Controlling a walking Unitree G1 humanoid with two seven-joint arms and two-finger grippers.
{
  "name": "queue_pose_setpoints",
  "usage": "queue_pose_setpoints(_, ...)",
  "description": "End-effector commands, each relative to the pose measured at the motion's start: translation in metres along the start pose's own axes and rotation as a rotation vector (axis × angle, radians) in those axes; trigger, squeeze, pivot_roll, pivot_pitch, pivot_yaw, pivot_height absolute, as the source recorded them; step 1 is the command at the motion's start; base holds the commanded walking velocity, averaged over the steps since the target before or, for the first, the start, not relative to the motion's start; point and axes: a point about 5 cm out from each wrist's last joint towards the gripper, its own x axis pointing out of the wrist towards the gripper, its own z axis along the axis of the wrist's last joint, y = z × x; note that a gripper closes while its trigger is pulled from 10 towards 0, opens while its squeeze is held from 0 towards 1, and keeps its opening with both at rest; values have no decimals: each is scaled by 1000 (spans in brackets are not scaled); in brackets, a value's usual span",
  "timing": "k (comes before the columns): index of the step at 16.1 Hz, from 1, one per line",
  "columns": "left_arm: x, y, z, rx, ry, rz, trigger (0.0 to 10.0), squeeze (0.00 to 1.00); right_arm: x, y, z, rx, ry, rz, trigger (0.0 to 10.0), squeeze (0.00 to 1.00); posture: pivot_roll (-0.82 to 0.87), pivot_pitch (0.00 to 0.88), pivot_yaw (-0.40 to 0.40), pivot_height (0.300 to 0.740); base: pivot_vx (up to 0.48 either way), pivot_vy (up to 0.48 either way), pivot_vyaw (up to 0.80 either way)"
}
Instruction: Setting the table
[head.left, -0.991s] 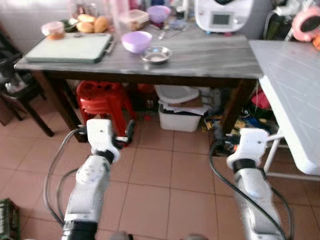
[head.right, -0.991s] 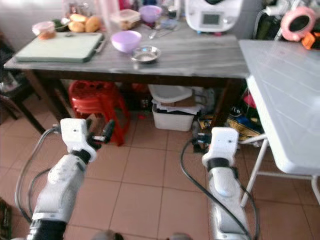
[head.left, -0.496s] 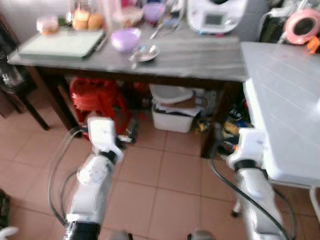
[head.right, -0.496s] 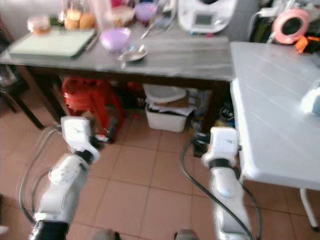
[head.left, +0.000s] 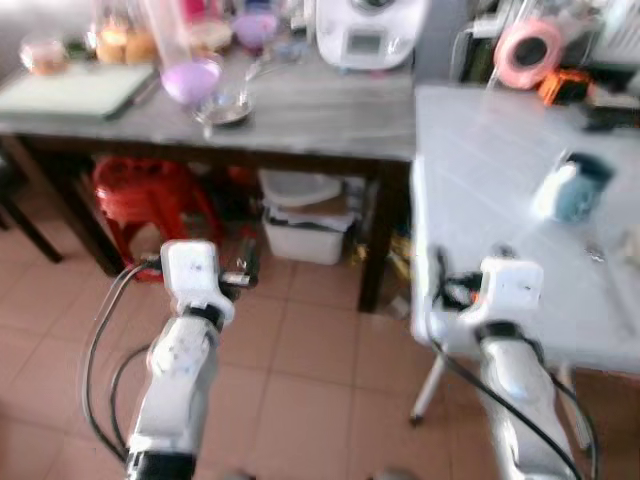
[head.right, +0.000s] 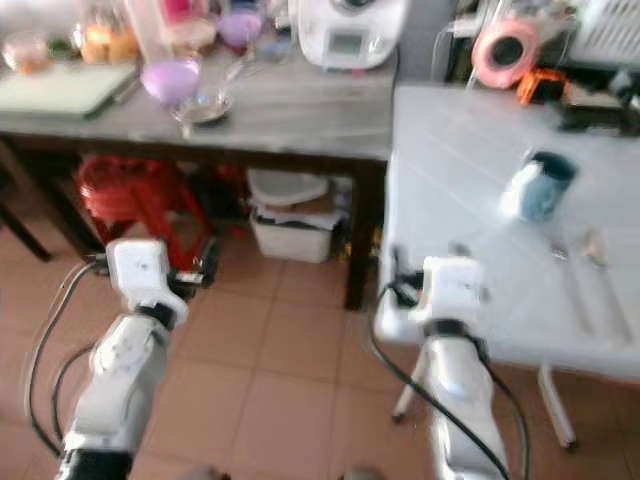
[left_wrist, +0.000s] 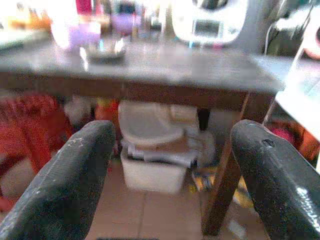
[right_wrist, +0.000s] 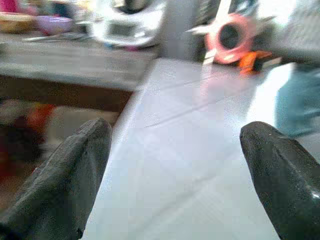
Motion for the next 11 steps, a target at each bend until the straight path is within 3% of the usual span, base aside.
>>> queue_pose_setpoints(1,-6,23,9,54,-23,75,10000,0,1,5,6,-2,-22,-8,10000,0,-57,0,36,740,300,-371,0)
queue_pose_setpoints(2,-12,27,6,65,-6,79,10000,0,-2,3,5,-68,-26,-16,10000,0,-54,0,38,740,307,-368,0)
queue_pose_setpoints(3,-20,32,-3,67,26,95,10000,0,-8,7,-2,49,-5,25,10000,0,-47,0,41,740,311,-360,0)
queue_pose_setpoints(4,-21,31,-5,63,34,93,10000,0,-10,6,-2,63,-11,12,10000,0,-46,0,39,740,311,-364,0)
queue_pose_setpoints(7,-17,23,-7,40,57,48,10000,0,-10,6,4,58,-32,26,10000,0,-54,0,40,740,305,-366,0)
queue_pose_setpoints(8,-11,12,-8,23,66,-6,10000,0,-8,12,11,95,-57,66,10000,0,-57,0,44,740,274,-319,0)
queue_pose_setpoints(11,-6,5,-4,6,62,-25,10000,0,-6,15,14,110,-65,67,10000,0,-58,0,47,740,0,-86,0)
